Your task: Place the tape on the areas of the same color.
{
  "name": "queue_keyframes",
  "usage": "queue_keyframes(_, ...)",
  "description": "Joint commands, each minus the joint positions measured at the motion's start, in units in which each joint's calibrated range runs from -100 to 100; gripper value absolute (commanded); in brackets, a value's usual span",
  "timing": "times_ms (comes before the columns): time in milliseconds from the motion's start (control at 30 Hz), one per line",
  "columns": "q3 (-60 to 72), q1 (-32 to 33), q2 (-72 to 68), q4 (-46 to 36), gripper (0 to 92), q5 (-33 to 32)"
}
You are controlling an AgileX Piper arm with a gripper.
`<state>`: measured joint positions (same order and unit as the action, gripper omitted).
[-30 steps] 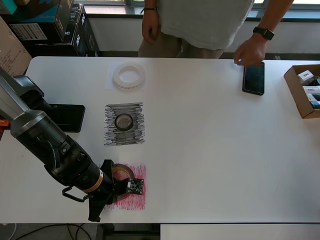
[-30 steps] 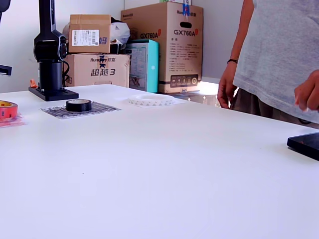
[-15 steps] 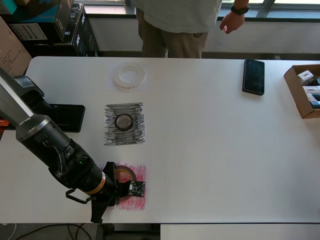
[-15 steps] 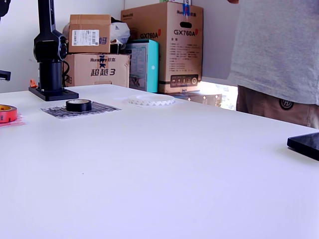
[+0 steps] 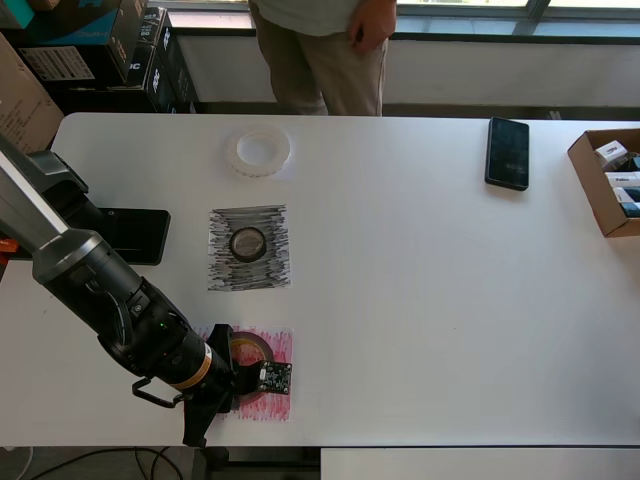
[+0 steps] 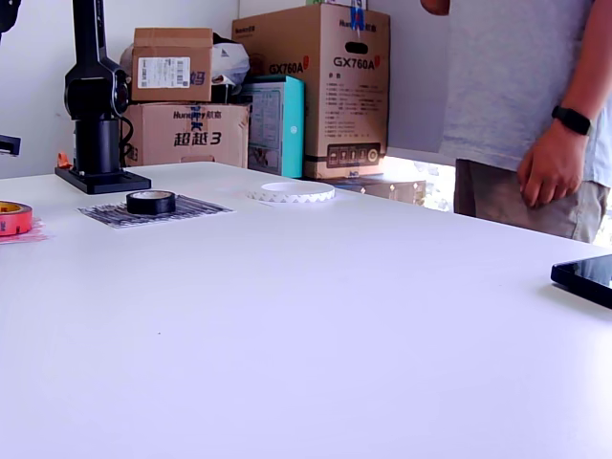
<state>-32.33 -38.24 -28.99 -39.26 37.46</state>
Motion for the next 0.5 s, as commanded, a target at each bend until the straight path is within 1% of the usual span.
queue_keyframes(0,0.39,-0.42,-0.47,-0.66,37.4,0.35)
queue_keyframes(100,0.39,-0.42,-0.19,-0.66,52.2,0.52)
queue_keyframes(167,0.39,-0.42,0.00,-0.66,57.3,0.60)
queue_keyframes(333,2.84,-0.50,0.84,-0.74,57.7,0.27)
queue_keyframes(467,6.11,-0.66,6.82,-1.59,57.7,0.11)
